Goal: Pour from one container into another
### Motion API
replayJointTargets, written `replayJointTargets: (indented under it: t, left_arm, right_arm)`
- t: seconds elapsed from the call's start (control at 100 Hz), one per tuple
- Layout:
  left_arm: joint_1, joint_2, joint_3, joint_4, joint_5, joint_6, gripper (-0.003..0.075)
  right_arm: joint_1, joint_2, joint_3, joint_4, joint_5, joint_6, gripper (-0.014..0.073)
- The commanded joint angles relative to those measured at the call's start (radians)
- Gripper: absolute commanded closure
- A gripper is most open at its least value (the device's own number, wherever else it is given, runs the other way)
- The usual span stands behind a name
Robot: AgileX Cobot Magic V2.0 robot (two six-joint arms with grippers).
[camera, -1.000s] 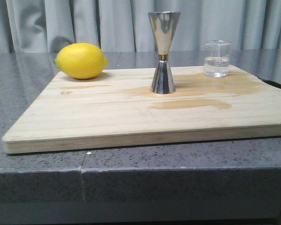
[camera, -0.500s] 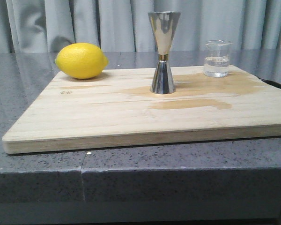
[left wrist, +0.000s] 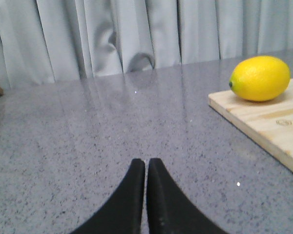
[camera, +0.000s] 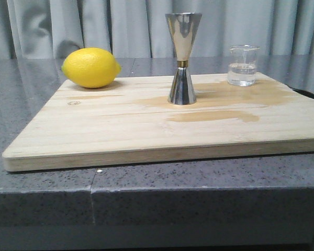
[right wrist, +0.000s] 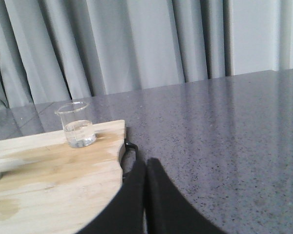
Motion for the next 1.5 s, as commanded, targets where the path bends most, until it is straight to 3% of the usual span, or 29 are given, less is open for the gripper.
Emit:
replayJointTargets:
  t: [0.0, 0.13, 0.21, 0.43, 0.52, 0.62, 0.81, 0.88, 0.95, 1.07, 1.14, 1.19, 1.49]
  left_arm:
    - [-0.001, -0.024, 0.034, -0.088, -0.147, -0.012, 0.0739]
    - [-0.001, -0.024, 0.032, -0.437, -0.306, -0.143, 0.074]
    - [-0.001, -0.024, -0.001, -0.541, -0.334, -0.221, 0.074]
    - [-0.038, 0.07, -0.265, -0.519, -0.102, -0.267, 0.074]
    - [-0.075, 0.185, -0.412, -0.47, 0.035, -0.213, 0.074]
    - [-0.133, 0.344, -0.565, -0.47, 0.156, -0.059, 0.0739]
    - [-0.272, 0.609, -0.768, -0.47, 0.187, 0.224, 0.0724]
    - [-0.327, 0.688, -0.809, -0.47, 0.187, 0.275, 0.0666]
    - [-0.384, 0.759, -0.831, -0.47, 0.187, 0.306, 0.0539]
    - [-0.485, 0.867, -0.836, -0.47, 0.11, 0.316, 0.0205]
    - [-0.537, 0.937, -0.836, -0.47, 0.034, 0.316, 0.008]
    - [-0.567, 0.991, -0.836, -0.47, -0.024, 0.316, 0.005]
    - [-0.665, 1.289, -0.836, -0.479, -0.291, 0.314, 0.005]
  right_arm:
    - [-0.001, -0.016, 0.026, 0.054, -0.112, 0.005, 0.0669]
    - [-0.001, -0.016, 0.012, 0.208, -0.203, 0.109, 0.0669]
    - [-0.001, -0.016, -0.035, 0.27, -0.201, 0.152, 0.0669]
    - [0.0, 0.11, -0.386, 0.22, 0.228, 0.11, 0.0669]
    - [0.0, 0.241, -0.549, 0.208, 0.397, -0.084, 0.0669]
    - [0.0, 0.405, -0.7, 0.206, 0.514, -0.301, 0.0669]
    - [0.0, 0.621, -0.856, 0.184, 0.496, -0.361, 0.0657]
    - [0.0, 0.66, -0.878, 0.184, 0.482, -0.361, 0.0627]
    - [0.0, 0.681, -0.883, 0.184, 0.461, -0.361, 0.059]
    - [0.0, 0.691, -0.883, 0.184, 0.446, -0.361, 0.0534]
    - [0.0, 0.691, -0.883, 0.184, 0.442, -0.361, 0.0523]
    - [0.0, 0.691, -0.883, 0.184, 0.442, -0.361, 0.0523]
    - [0.0, 0.689, -0.883, 0.184, 0.438, -0.361, 0.0523]
